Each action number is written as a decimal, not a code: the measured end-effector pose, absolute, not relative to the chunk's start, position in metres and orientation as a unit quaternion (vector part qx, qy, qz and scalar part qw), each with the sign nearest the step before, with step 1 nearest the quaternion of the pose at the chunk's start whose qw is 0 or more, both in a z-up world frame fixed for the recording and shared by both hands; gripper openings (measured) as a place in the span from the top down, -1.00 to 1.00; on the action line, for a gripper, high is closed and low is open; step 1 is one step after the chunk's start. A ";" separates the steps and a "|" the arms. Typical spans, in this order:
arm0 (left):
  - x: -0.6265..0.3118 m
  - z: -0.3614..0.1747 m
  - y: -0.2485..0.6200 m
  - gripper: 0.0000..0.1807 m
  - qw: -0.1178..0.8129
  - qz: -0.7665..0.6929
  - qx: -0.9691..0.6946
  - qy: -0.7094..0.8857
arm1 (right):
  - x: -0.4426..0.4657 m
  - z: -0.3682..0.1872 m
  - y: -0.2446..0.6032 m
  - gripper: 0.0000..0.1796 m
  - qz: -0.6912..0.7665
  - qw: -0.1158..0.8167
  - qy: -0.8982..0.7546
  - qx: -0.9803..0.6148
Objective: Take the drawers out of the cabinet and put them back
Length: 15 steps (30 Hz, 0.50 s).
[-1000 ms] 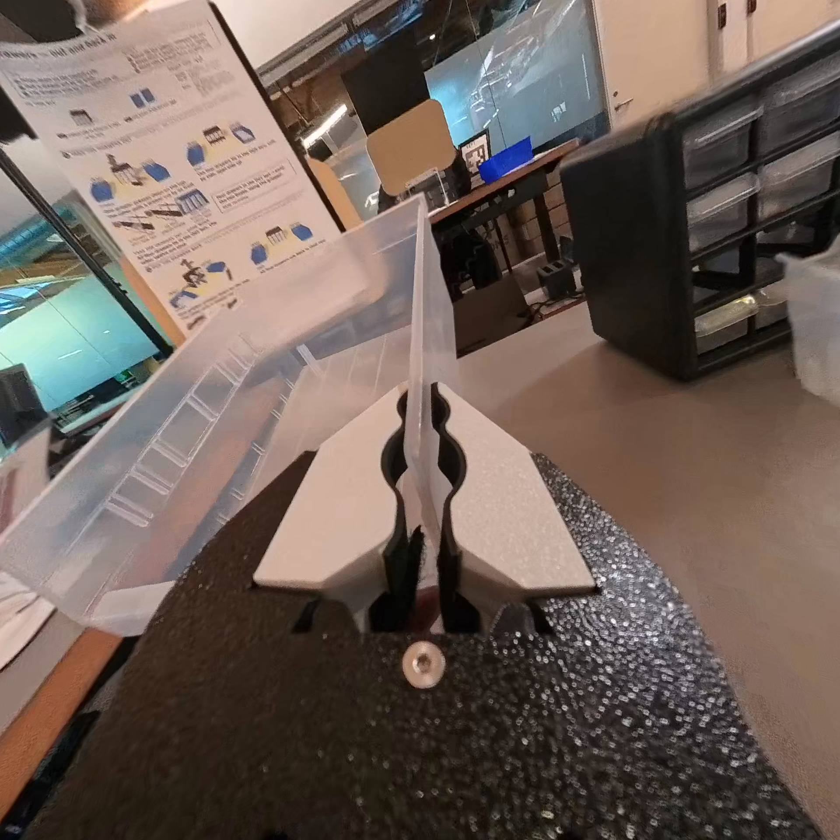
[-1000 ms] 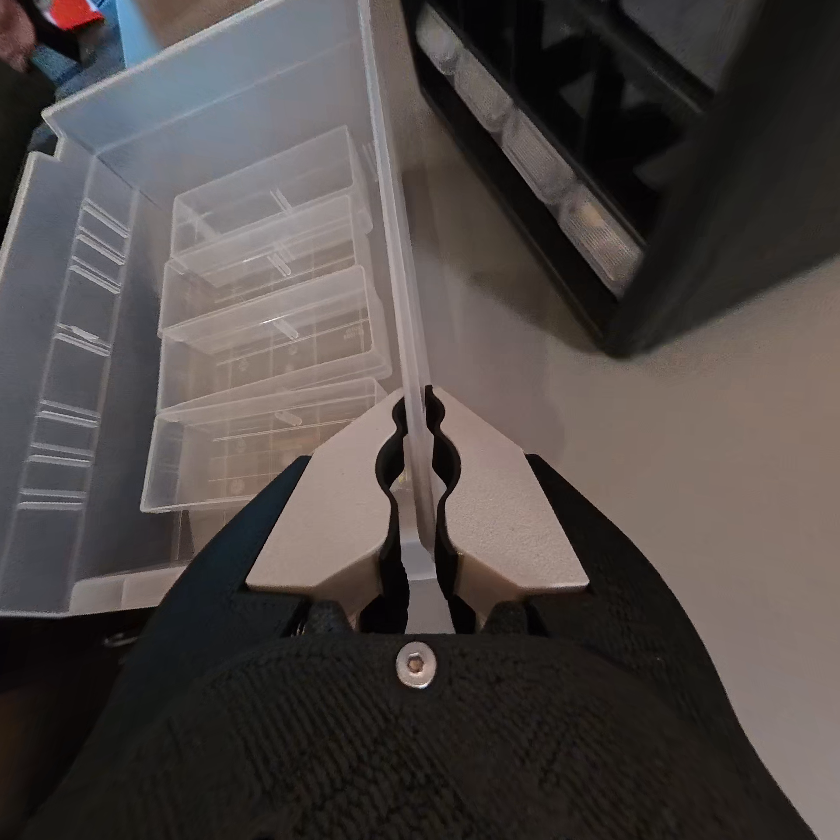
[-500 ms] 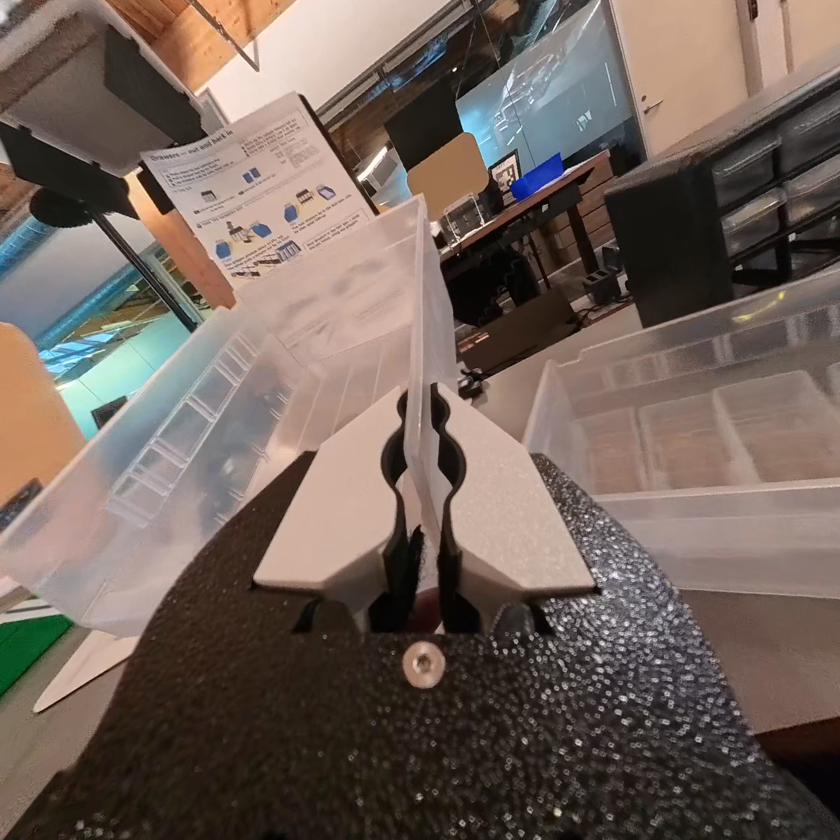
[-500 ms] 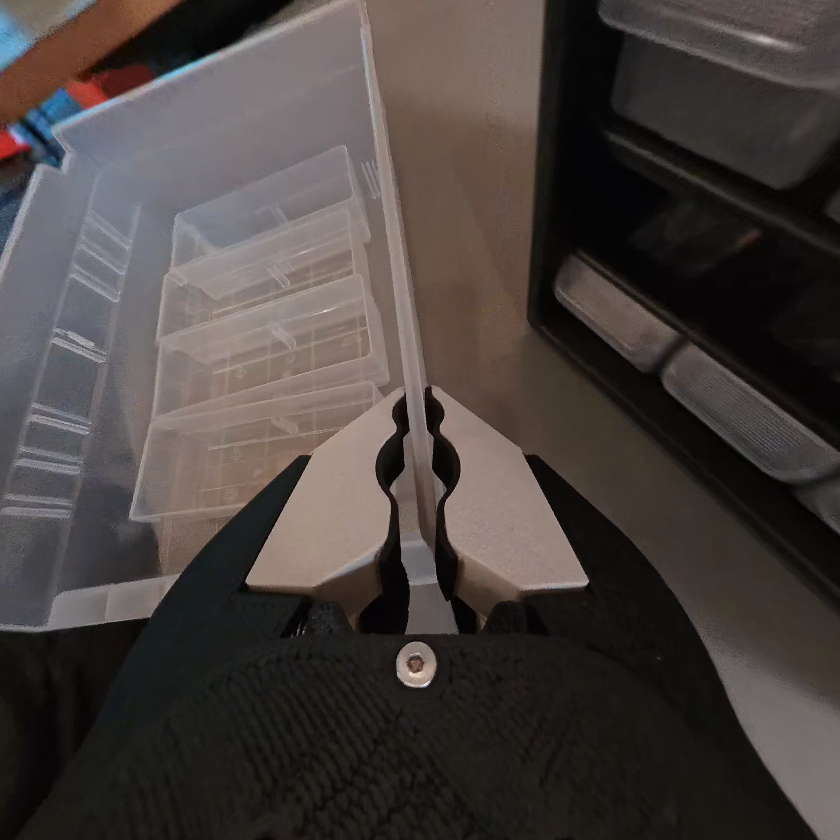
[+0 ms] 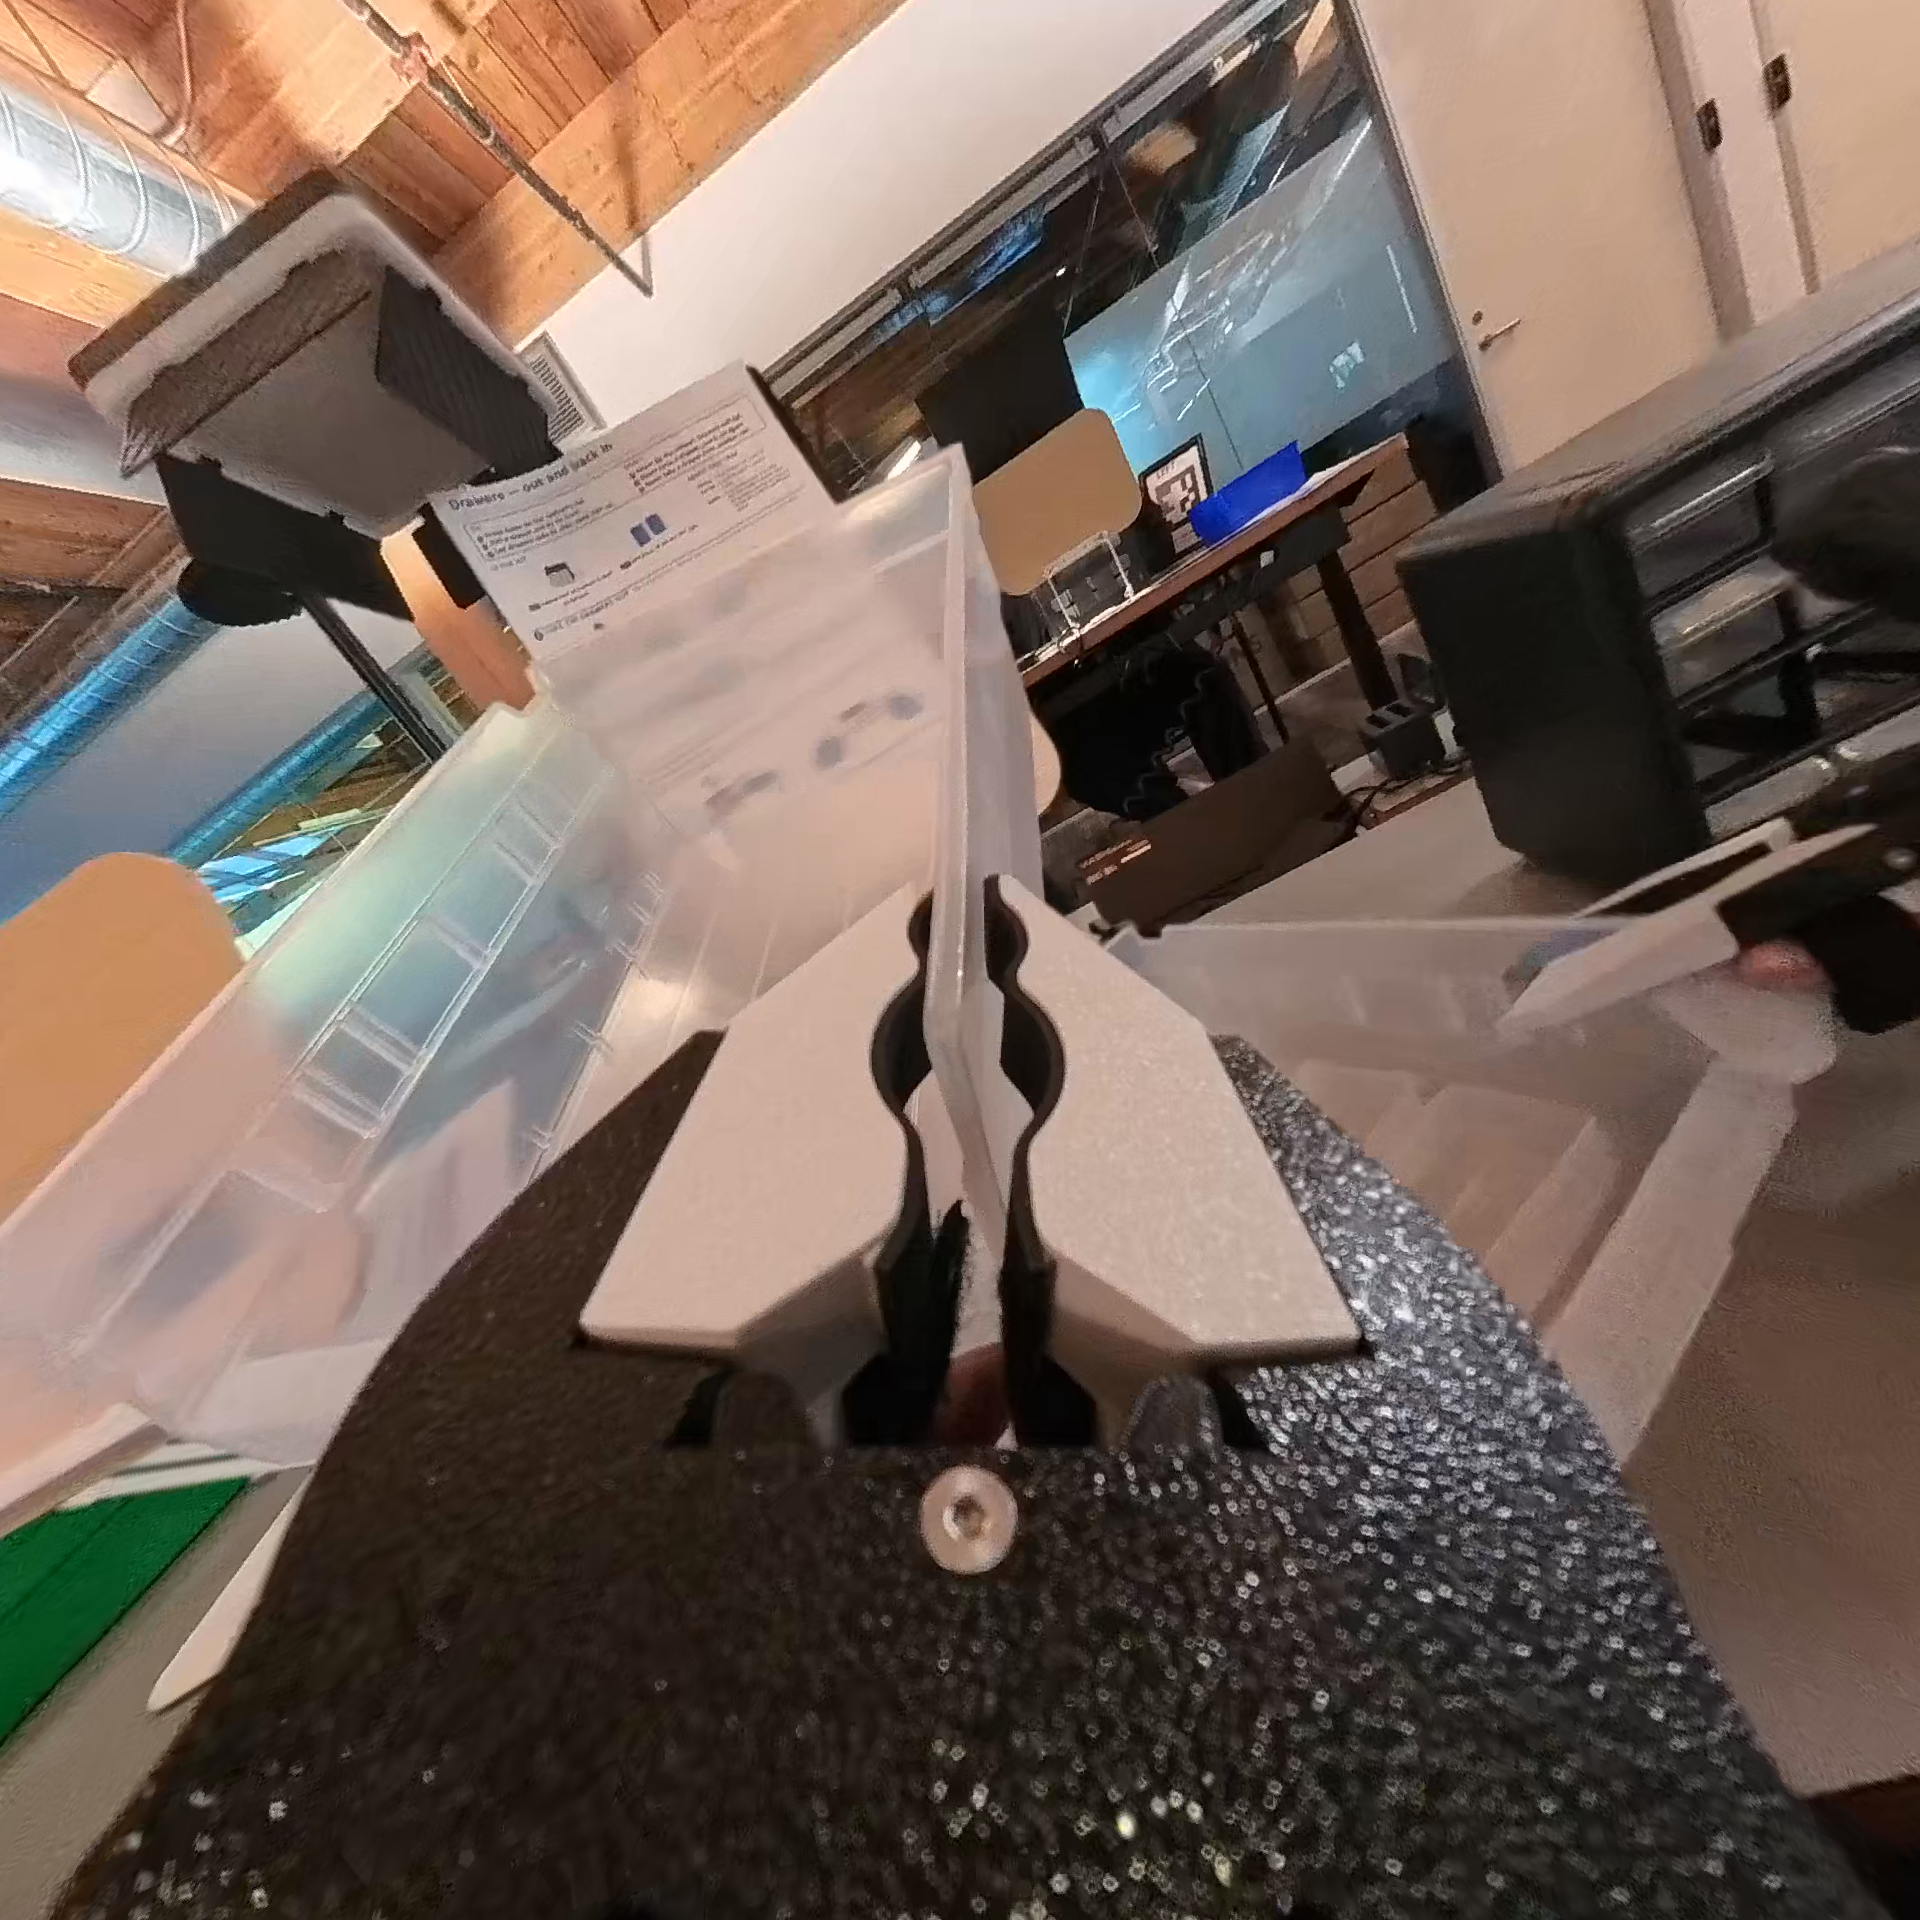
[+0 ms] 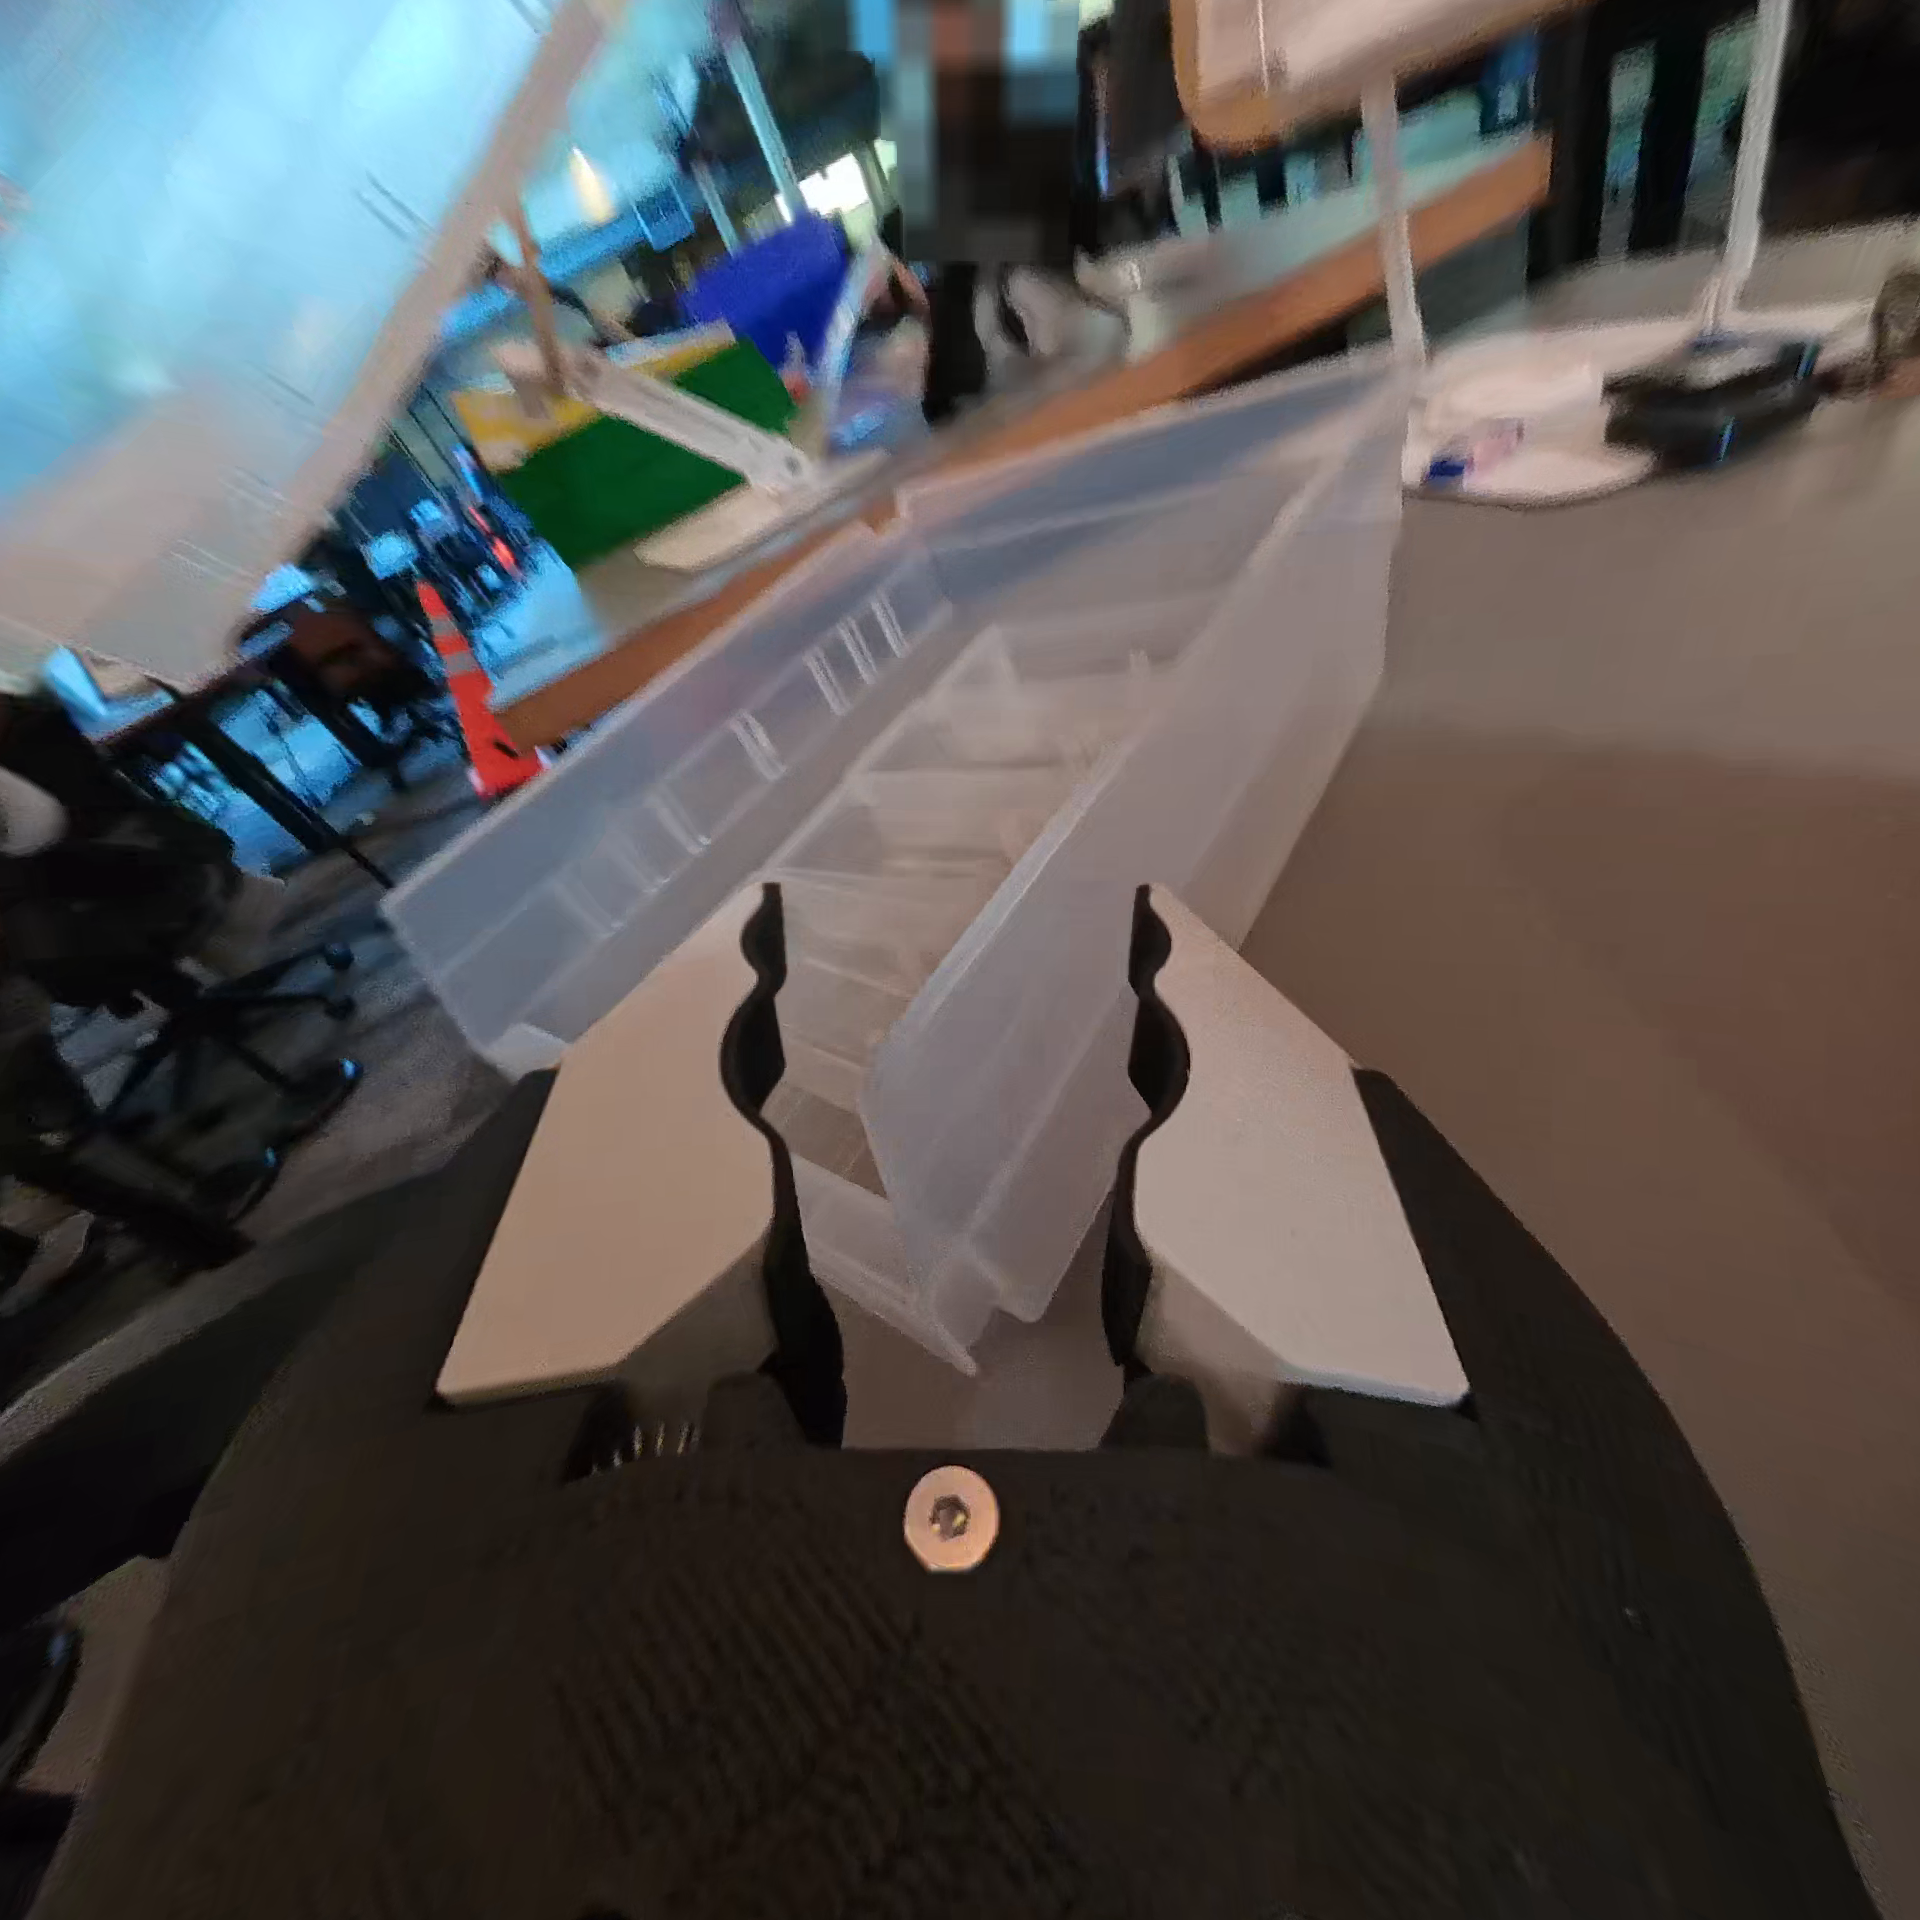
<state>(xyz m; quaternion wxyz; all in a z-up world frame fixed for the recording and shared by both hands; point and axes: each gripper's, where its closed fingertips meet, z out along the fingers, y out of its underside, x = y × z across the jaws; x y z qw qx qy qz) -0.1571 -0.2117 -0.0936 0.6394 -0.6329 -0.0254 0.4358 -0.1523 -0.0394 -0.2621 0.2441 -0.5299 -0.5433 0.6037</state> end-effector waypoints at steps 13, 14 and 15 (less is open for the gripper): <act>-0.014 -0.050 -0.106 0.98 0.752 0.301 -0.567 0.148 | 0.132 -0.116 0.120 0.30 0.337 0.778 -0.379 -0.371; 0.002 -0.049 -0.093 0.98 0.764 0.277 -0.560 0.161 | 0.163 -0.114 0.139 0.31 0.290 0.803 -0.359 -0.378; 0.018 -0.048 -0.080 0.98 0.774 0.252 -0.553 0.175 | 0.193 -0.114 0.157 0.33 0.246 0.823 -0.336 -0.387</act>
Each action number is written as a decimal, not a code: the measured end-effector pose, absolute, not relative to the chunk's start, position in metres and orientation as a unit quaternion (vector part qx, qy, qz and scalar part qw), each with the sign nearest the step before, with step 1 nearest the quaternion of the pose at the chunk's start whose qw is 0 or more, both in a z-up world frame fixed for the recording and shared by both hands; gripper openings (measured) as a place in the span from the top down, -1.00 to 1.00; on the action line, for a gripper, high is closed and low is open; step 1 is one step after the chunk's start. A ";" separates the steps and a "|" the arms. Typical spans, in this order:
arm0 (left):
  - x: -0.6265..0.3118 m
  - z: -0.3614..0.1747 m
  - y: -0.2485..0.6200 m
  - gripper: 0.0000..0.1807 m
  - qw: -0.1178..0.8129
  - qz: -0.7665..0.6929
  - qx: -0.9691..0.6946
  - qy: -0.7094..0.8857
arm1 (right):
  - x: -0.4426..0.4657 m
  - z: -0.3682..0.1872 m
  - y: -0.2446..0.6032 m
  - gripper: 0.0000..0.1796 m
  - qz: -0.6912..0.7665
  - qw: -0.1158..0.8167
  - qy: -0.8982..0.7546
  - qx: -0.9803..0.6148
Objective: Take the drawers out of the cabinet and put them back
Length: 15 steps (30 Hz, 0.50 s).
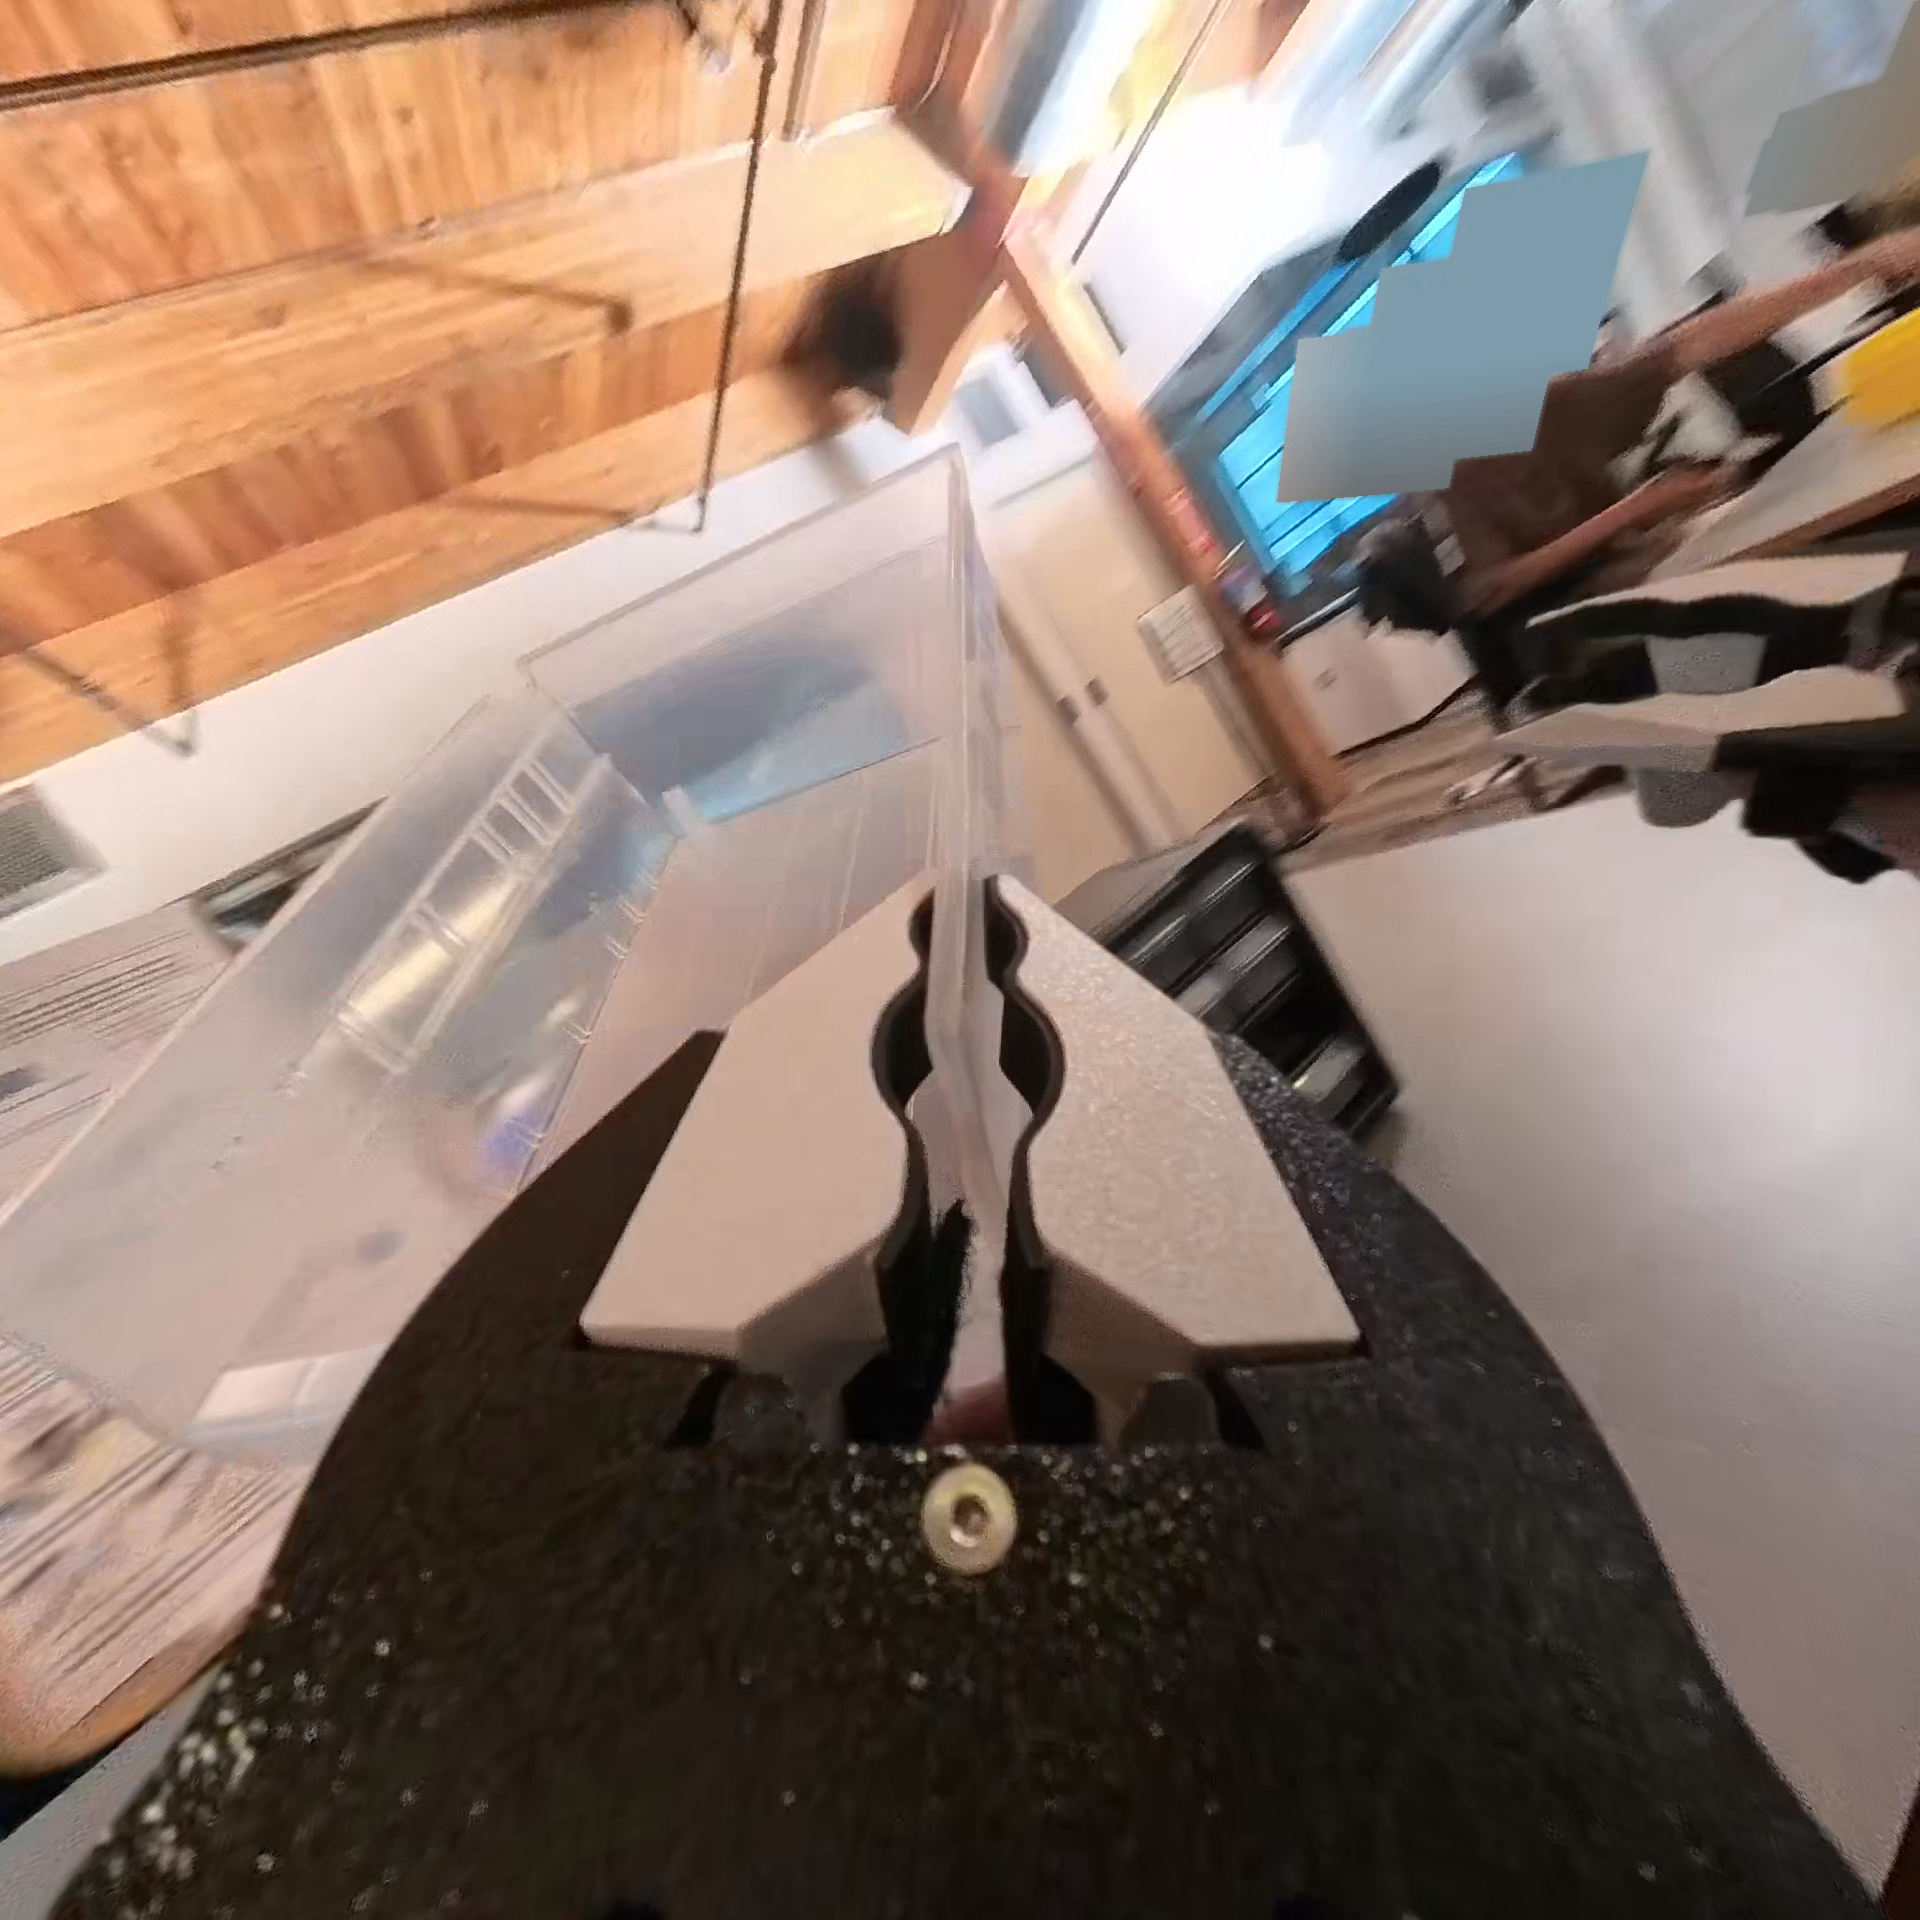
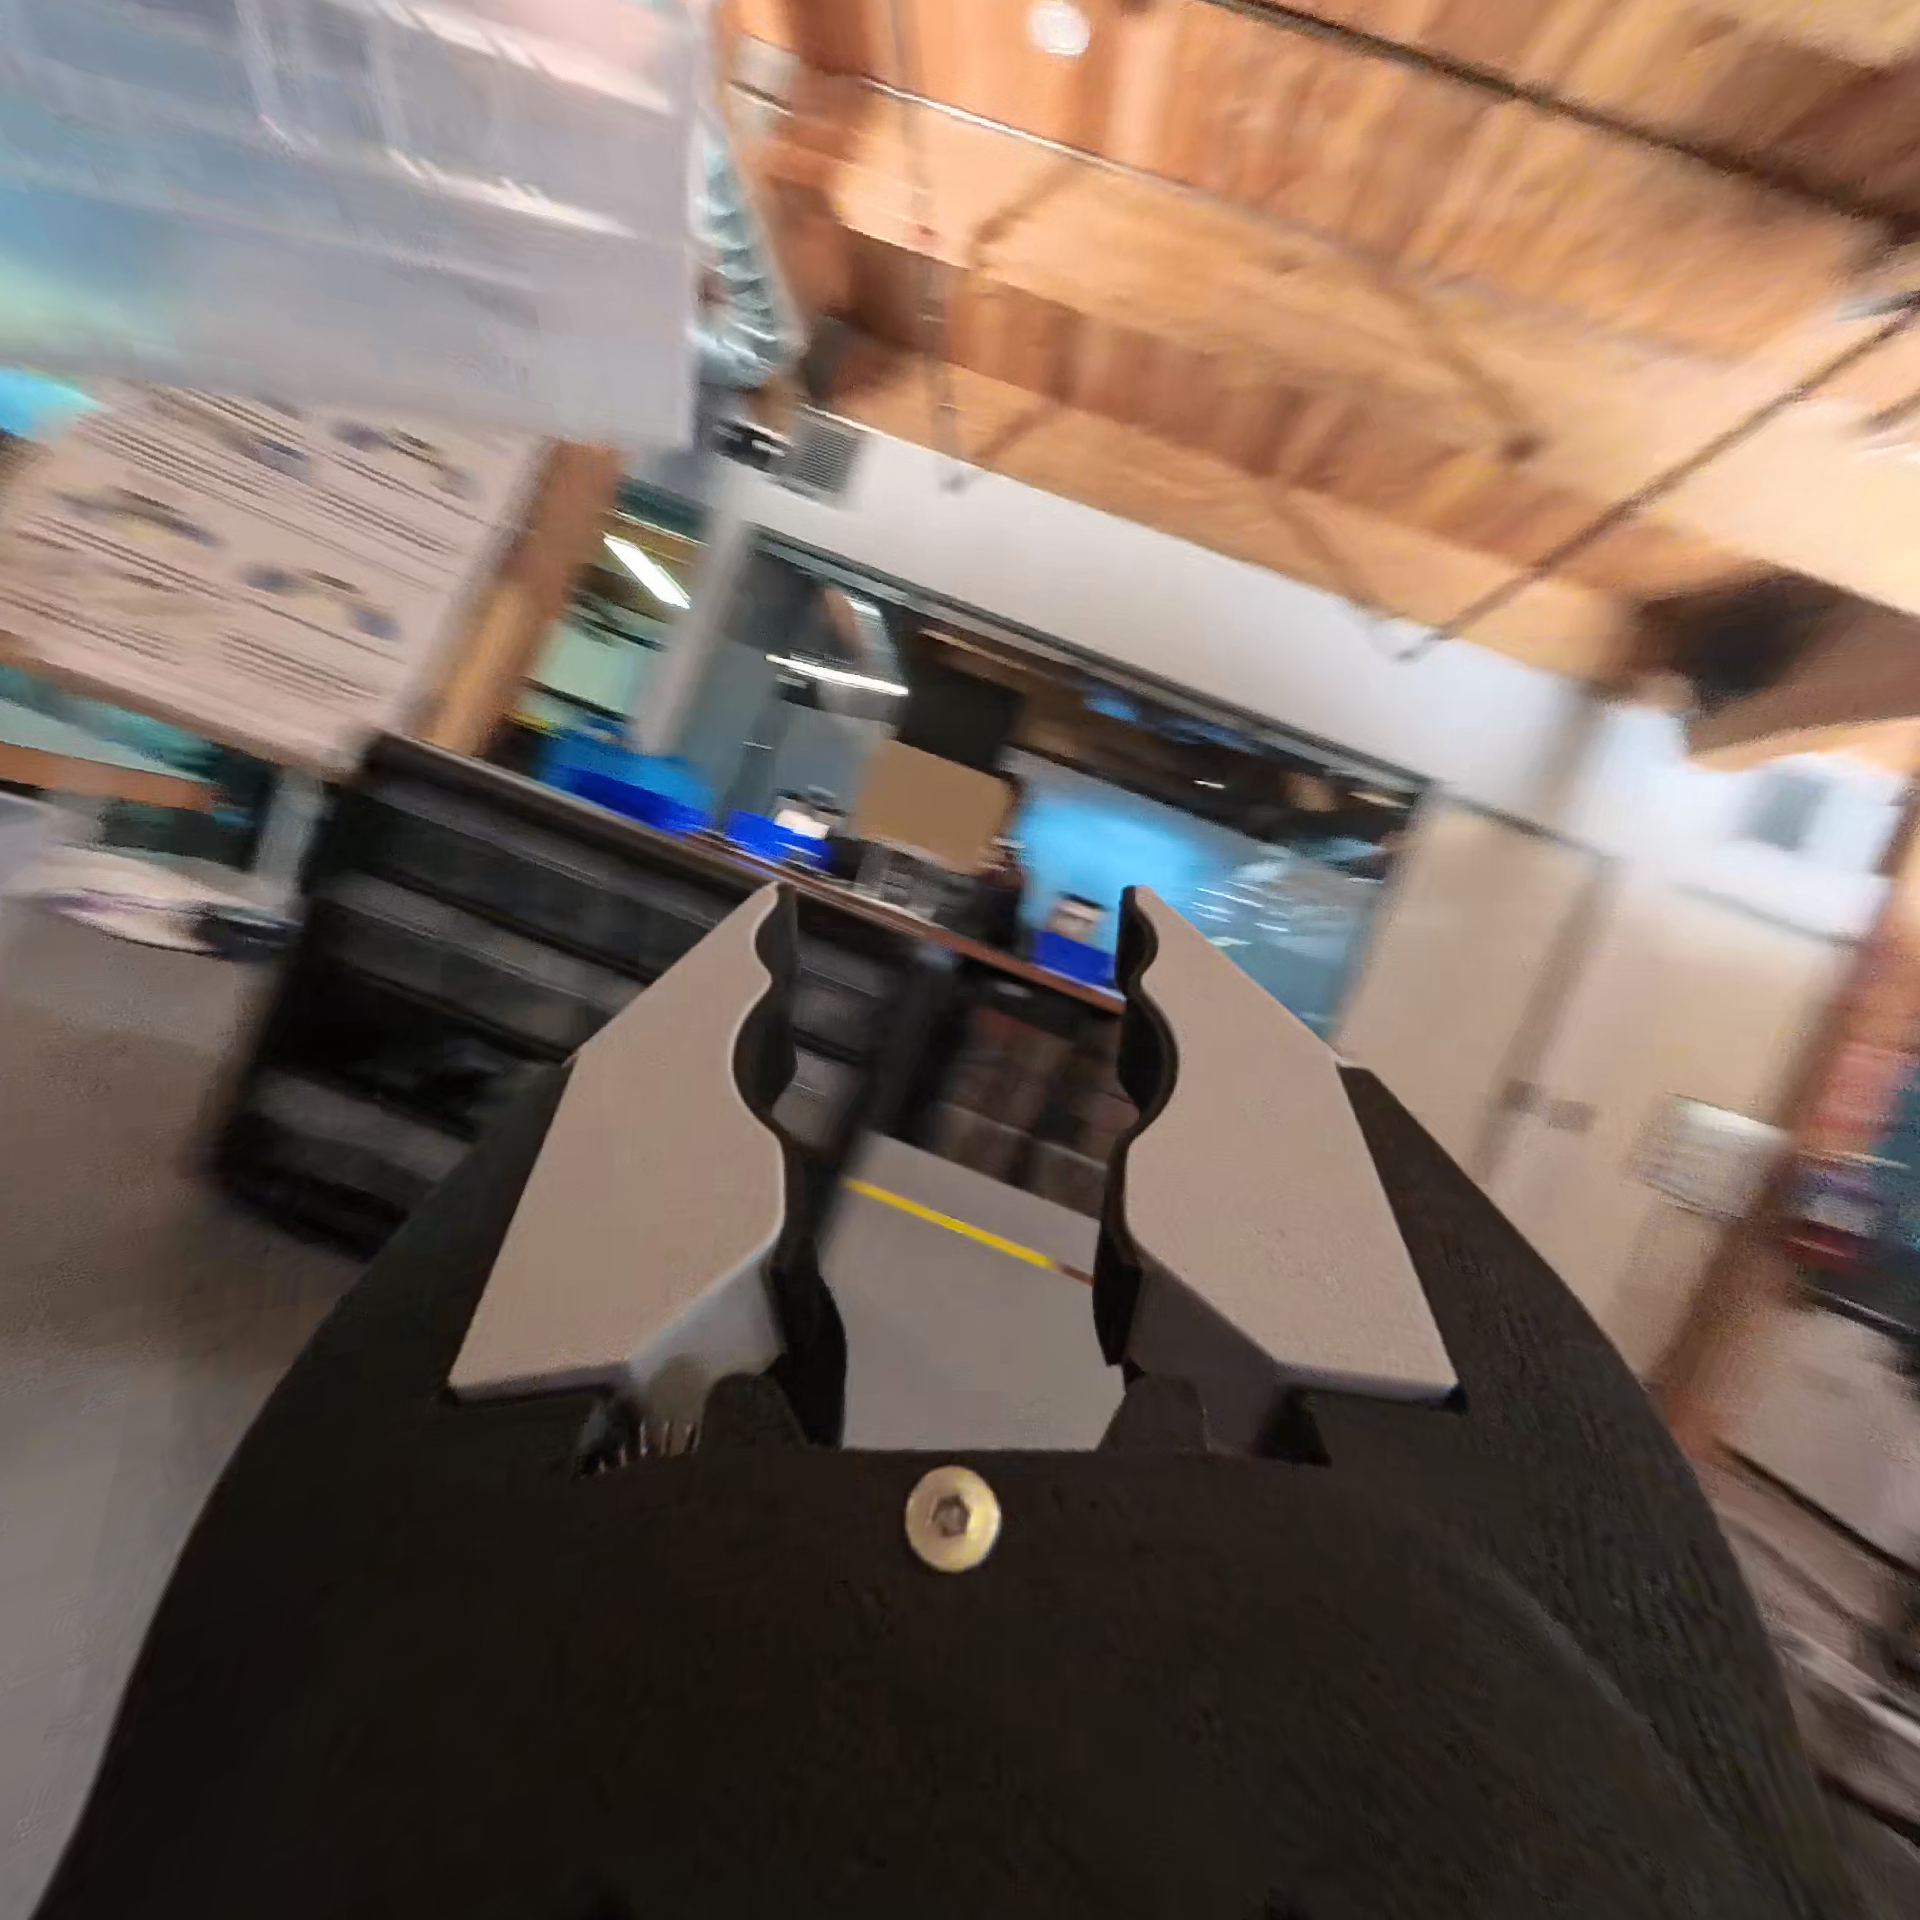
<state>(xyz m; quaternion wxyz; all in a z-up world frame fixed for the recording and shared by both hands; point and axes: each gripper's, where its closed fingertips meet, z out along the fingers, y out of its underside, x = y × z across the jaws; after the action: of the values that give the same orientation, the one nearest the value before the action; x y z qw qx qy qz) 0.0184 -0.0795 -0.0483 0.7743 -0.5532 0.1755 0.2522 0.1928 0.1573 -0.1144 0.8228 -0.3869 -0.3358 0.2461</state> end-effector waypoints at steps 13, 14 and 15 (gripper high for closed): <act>0.256 -0.111 0.109 0.97 0.716 -0.077 -0.577 0.385 | 0.467 -0.146 0.278 0.25 0.050 0.869 -0.037 -0.492; 0.269 -0.121 0.121 0.97 0.699 -0.093 -0.592 0.392 | 0.480 -0.144 0.276 0.25 0.027 0.872 -0.030 -0.488; 0.280 -0.132 0.132 0.97 0.682 -0.108 -0.605 0.397 | 0.490 -0.142 0.274 0.25 0.009 0.875 -0.026 -0.483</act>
<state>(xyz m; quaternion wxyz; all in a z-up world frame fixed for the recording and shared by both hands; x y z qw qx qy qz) 0.2800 0.1317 -0.1319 0.6822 -0.6048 0.3965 -0.1076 0.4900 0.2739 -0.1415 0.8754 -0.4825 -0.0263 0.0087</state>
